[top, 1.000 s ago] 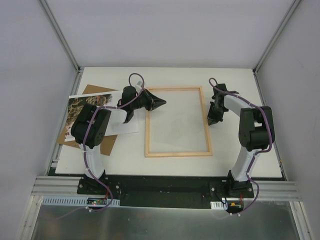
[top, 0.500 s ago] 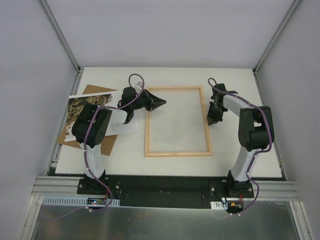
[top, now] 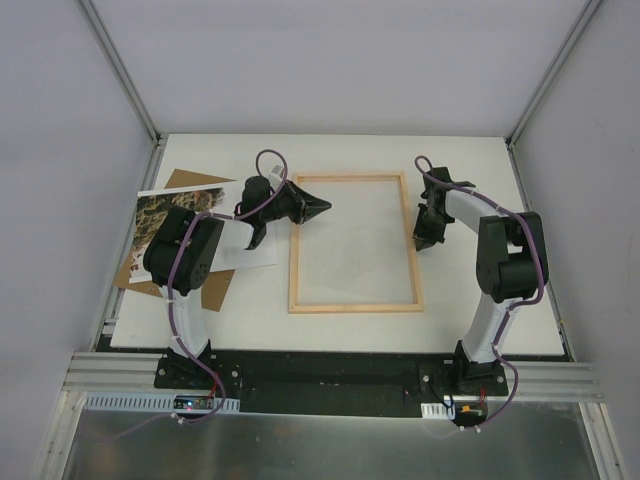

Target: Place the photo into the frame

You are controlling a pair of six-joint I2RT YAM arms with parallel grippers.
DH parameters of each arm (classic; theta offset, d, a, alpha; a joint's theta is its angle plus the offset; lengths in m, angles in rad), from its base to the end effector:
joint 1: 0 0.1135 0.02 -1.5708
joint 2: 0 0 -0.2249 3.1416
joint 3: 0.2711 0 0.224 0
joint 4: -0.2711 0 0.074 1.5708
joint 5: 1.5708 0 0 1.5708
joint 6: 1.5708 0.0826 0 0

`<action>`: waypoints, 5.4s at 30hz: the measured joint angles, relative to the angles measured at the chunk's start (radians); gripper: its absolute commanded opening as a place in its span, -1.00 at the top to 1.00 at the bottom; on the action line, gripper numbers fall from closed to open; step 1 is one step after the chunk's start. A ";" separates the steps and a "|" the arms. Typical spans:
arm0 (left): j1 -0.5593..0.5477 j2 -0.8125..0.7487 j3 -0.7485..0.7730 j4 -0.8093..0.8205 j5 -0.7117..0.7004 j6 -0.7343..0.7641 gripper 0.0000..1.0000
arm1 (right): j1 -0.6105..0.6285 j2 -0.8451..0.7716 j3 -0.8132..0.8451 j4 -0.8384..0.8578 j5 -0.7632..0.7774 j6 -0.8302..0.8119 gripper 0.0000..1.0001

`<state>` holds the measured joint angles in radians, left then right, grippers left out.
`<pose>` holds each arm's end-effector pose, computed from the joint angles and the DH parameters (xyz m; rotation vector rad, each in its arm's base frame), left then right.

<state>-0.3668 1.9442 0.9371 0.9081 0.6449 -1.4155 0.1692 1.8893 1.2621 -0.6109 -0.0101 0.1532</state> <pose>0.3625 -0.1925 0.1587 -0.4648 1.9804 -1.7803 0.3464 0.0600 0.1010 -0.0249 2.8133 0.0898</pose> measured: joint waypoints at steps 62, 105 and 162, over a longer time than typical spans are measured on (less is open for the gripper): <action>0.015 0.128 0.176 -0.272 0.077 0.337 1.00 | 0.006 0.010 0.018 -0.051 0.028 -0.035 0.96; 0.021 0.127 0.143 -0.278 0.055 0.346 1.00 | 0.006 0.016 0.027 -0.060 0.021 -0.039 0.96; 0.027 0.095 0.142 -0.449 0.085 0.459 0.09 | 0.027 0.021 0.036 -0.067 -0.029 -0.040 0.96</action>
<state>-0.3393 2.0396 1.0786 0.4595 0.7300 -0.9569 0.1959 1.9099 1.2980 -0.6777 -0.0395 0.1135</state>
